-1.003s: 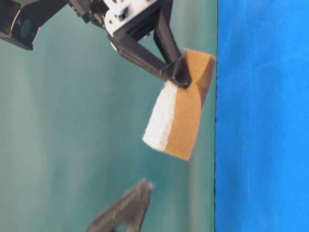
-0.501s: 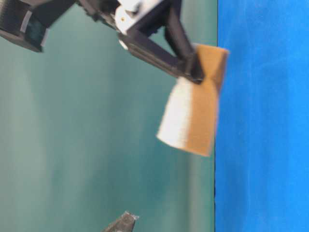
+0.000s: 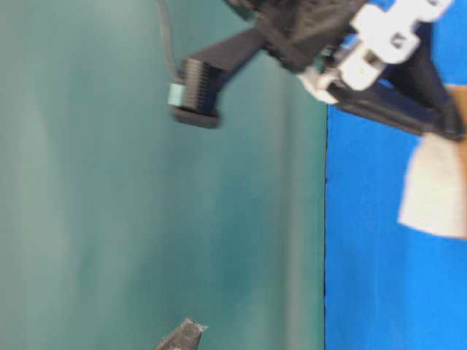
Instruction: Hand over the sponge with the left arm and wipe it with the right arm.
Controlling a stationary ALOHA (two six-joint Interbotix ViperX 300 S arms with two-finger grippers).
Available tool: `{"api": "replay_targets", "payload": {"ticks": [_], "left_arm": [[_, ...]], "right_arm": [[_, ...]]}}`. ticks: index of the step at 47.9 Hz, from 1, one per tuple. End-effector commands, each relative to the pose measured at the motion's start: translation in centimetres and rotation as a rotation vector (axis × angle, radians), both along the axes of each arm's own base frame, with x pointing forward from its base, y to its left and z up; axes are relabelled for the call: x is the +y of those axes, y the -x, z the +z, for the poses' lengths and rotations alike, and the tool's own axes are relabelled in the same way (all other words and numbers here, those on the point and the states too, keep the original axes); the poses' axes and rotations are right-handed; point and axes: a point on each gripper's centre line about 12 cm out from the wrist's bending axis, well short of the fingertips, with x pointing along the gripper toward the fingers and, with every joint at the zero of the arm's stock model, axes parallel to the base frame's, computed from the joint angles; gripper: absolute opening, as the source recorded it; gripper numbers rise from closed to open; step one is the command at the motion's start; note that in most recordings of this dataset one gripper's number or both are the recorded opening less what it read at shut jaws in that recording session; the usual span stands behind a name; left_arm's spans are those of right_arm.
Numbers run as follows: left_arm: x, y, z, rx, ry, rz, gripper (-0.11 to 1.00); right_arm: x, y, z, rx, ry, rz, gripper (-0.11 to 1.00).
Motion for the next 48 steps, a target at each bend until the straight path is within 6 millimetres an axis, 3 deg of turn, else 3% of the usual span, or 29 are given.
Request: {"api": "replay_targets", "payload": {"ticks": [1,14,32,38,48], "left_arm": [[-0.1,0.2,0.3,-0.018,-0.002,-0.004,0.82],[-0.1,0.1,0.2,-0.015,-0.004,-0.004,0.82],[-0.1,0.2,0.3,-0.019,-0.005,-0.005,0.82],[-0.1,0.2,0.3,-0.017,-0.005,-0.005,0.82],[-0.1,0.1,0.2,-0.015,-0.005,-0.005,0.82]], "right_arm": [[0.0,-0.8,0.4,-0.026,0.001,0.0,0.24],[-1.0,-0.9,0.3,-0.011,0.001,-0.023,0.24],[-8.8,0.6,0.4,0.031,0.047,-0.176,0.23],[-9.9,0.9,0.5,0.029,0.062,-0.189,0.23],[-9.9,0.8,0.6,0.015,0.063,-0.189,0.23]]}}
